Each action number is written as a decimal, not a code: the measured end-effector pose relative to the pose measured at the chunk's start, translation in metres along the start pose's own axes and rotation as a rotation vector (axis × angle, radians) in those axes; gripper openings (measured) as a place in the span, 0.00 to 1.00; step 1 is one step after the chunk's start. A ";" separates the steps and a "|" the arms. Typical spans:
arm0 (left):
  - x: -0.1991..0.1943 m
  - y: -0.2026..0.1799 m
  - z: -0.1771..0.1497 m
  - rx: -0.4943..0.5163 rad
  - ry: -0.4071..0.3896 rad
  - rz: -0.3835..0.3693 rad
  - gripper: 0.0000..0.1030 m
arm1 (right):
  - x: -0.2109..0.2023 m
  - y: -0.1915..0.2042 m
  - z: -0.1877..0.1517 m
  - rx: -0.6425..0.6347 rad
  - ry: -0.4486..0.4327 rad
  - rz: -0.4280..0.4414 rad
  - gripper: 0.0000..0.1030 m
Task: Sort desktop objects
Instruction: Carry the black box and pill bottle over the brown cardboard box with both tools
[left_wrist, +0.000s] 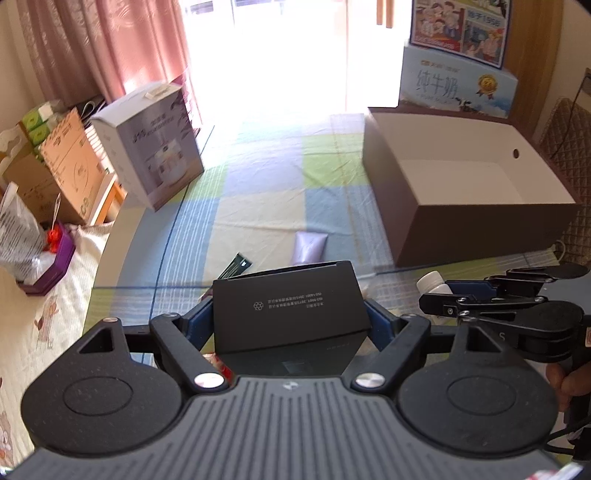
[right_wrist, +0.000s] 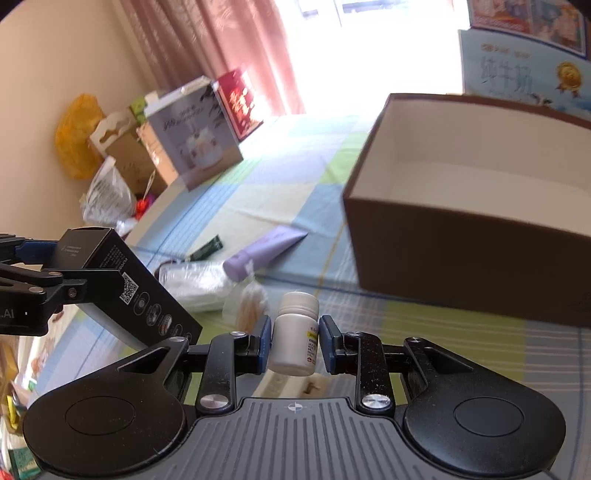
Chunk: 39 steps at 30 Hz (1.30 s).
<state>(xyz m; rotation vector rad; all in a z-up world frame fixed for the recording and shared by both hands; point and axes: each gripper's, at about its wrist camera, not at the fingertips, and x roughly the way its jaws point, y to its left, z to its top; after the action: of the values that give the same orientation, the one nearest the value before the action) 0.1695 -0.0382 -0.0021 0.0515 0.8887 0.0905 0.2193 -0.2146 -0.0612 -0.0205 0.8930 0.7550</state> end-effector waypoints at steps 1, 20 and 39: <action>-0.002 -0.004 0.004 0.010 -0.010 -0.007 0.78 | -0.006 -0.003 0.002 0.004 -0.012 -0.004 0.25; -0.006 -0.102 0.117 0.131 -0.206 -0.154 0.77 | -0.108 -0.131 0.061 0.111 -0.263 -0.218 0.25; 0.130 -0.186 0.165 0.121 0.074 -0.152 0.77 | -0.059 -0.243 0.075 0.140 -0.131 -0.327 0.25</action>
<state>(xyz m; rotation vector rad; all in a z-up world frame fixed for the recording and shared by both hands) 0.3900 -0.2118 -0.0134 0.0937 0.9684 -0.1040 0.3950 -0.4066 -0.0398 0.0063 0.7908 0.3841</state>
